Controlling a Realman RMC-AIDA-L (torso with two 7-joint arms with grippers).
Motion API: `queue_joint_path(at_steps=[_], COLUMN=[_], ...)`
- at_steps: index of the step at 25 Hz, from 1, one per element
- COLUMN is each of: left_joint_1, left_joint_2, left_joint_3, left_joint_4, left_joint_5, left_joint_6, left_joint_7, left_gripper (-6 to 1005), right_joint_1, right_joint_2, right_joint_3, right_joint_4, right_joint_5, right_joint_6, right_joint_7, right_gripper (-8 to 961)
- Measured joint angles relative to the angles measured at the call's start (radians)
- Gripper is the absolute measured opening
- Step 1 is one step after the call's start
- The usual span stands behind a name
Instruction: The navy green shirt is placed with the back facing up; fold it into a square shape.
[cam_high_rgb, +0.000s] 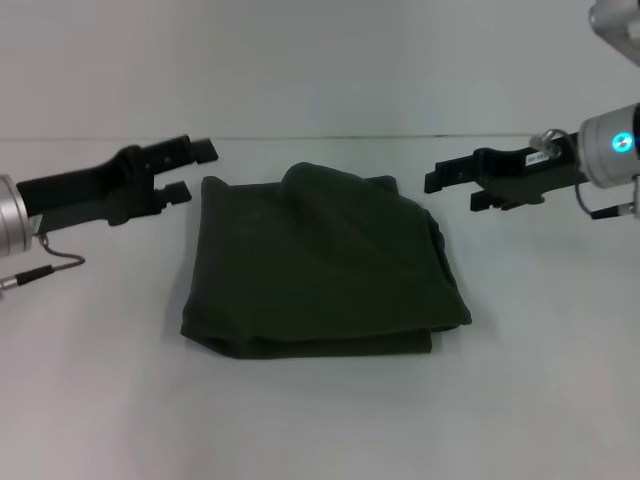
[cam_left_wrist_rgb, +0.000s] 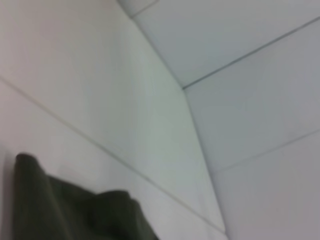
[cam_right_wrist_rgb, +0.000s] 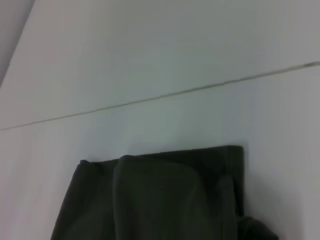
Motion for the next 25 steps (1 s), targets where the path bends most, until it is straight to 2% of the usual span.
queue_joint_path(at_steps=[9,18,25], left_joint_1=[-0.021,-0.058,-0.076], left_joint_2=[-0.001,-0.016,-0.022], left_joint_3=[0.003,0.006,0.015], left_joint_4=[-0.010,-0.009,-0.021], left_joint_5=[-0.026,-0.030,-0.033], left_joint_6=[-0.030,-0.048,-0.087], left_joint_7=[0.000,0.008,0.010], left_gripper=[900,901,901], right_joint_1=[0.027,0.029,0.029], right_joint_2=[0.040,0.052,0.083], right_joint_3=[-0.001,-0.018,-0.020], right_joint_4=[0.037,0.084,0.095], right_joint_5=[0.003,0.001,0.003], right_joint_6=[0.053,0.150,0.223], right_joint_7=[0.003,0.001,-0.007], right_gripper=[882,881,881])
